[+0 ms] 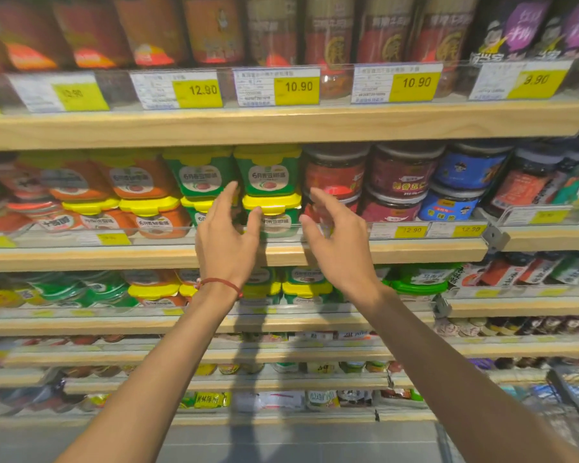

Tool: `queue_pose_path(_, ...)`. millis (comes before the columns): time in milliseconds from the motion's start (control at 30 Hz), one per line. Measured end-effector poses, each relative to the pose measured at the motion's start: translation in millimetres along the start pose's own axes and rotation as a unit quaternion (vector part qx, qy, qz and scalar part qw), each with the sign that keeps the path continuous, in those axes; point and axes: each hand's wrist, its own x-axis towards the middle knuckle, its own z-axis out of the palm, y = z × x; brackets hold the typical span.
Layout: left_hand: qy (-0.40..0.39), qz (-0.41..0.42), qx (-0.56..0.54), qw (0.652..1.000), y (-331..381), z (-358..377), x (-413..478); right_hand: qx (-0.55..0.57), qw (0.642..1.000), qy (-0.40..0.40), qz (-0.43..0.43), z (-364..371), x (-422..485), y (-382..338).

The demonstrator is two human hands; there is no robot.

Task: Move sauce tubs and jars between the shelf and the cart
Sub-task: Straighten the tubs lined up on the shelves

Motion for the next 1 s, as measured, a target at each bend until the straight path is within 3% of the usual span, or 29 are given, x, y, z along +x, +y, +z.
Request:
queue_pose_path(167, -0.082, 0.029, 0.061, 0.994, -12, -2, 20, -0.013, 0.999, -0.020, 0.042, 27, 11, -8)
queue_pose_path(300, -0.119, 0.034, 0.060, 0.990, -16, -3, 30, -0.022, 1.000, 0.005, 0.018, 36, 19, -17)
queue_pose_path(767, -0.103, -0.026, -0.075, 0.991, -17, -6, 32, 0.056, 0.998, 0.025, 0.010, 39, 31, -5)
queue_pose_path(1000, -0.086, -0.027, -0.069, 0.994, -15, -3, 32, -0.021, 0.997, 0.070, -0.011, 49, 31, 3)
